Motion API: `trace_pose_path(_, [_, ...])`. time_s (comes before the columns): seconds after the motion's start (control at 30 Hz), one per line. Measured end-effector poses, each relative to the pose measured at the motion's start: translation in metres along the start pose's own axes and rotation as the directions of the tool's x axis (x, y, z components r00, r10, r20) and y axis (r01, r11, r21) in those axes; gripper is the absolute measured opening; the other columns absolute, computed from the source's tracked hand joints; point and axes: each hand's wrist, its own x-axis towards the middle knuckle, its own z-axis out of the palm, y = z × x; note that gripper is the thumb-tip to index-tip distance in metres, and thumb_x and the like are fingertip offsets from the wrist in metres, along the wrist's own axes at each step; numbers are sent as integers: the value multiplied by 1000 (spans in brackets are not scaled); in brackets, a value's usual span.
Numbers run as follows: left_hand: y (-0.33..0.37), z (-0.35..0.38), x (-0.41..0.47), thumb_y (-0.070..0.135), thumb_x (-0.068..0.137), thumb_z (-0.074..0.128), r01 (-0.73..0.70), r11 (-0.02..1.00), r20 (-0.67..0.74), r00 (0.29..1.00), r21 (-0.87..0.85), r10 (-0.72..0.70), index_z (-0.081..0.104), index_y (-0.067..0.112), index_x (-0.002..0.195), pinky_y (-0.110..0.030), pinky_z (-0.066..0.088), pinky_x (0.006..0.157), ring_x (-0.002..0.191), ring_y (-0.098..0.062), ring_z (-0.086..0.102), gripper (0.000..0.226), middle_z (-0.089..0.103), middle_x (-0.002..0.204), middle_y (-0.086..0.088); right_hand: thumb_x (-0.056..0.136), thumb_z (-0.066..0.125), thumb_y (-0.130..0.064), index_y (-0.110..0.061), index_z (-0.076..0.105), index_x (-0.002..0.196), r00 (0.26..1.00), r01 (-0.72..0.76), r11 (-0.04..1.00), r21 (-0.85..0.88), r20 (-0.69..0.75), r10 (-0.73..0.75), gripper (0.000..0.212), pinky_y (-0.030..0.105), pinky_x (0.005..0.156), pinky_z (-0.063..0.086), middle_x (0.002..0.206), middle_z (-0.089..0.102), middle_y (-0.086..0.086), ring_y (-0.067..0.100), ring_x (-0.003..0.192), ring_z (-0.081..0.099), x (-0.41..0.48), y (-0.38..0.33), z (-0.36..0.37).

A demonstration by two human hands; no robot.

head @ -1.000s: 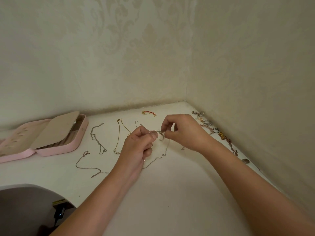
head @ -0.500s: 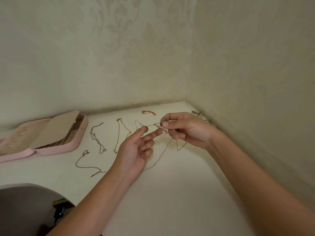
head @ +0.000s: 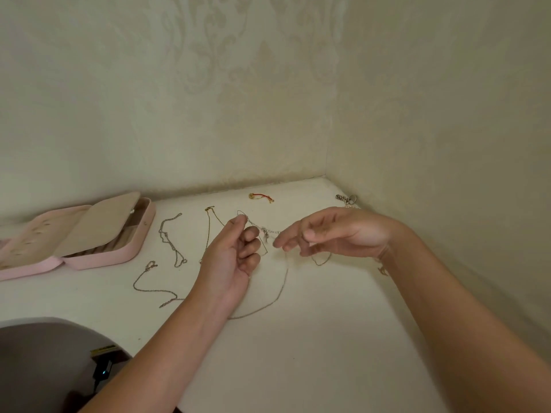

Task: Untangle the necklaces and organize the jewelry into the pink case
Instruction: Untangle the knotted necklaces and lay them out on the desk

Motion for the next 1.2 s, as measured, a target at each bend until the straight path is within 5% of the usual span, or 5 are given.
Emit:
trace_pose_path(0.13, [1, -4, 2, 31, 97, 49, -4, 999, -11, 1000, -46, 4, 47, 22, 75, -16, 17, 37, 44, -5, 21, 23, 30, 56, 8, 82, 59, -22, -22, 75, 71, 987, -37, 997, -71, -159, 25, 20, 30, 101, 40, 103, 72, -5, 11, 110, 61, -1, -1, -7])
trace_pose_path(0.37, [-3, 2, 0, 14, 96, 45, 167, 986, 67, 984, 13, -168, 54, 8, 72, -14, 21, 38, 41, -4, 28, 26, 34, 52, 5, 94, 51, -15, -7, 63, 88, 942, -28, 989, 145, -326, 74, 16, 18, 41, 24, 48, 24, -7, 6, 41, 20, -4, -9, -3])
trace_pose_path(0.6, [-3, -4, 1, 2, 94, 39, 254, 964, 83, 962, 79, -261, 60, 7, 83, -15, 12, 34, 36, -3, 20, 24, 21, 50, 8, 94, 55, -19, -12, 68, 86, 891, -128, 988, -83, -448, 78, 16, 26, 48, 14, 50, 24, -4, 10, 47, 19, -36, -14, 4])
trace_pose_path(0.77, [-6, -2, 3, -2, 90, 29, 279, 944, 92, 959, -174, -267, 47, 9, 70, -24, 53, 48, 42, -12, 46, 29, 41, 56, -2, 95, 51, -8, -4, 66, 85, 726, -108, 993, 37, -679, 105, 18, 15, 40, 18, 51, 40, -7, 3, 43, 28, -68, -7, 5])
trace_pose_path(1.2, [-9, -8, 5, 11, 100, 38, -8, 939, -10, 1000, 343, 12, 63, 8, 91, -15, 16, 36, 39, -4, 19, 27, 24, 50, 9, 93, 57, -19, -11, 67, 76, 431, -595, 804, -2, -845, 317, 22, 25, 58, 34, 38, 48, -7, 18, 51, 42, -118, 2, 36])
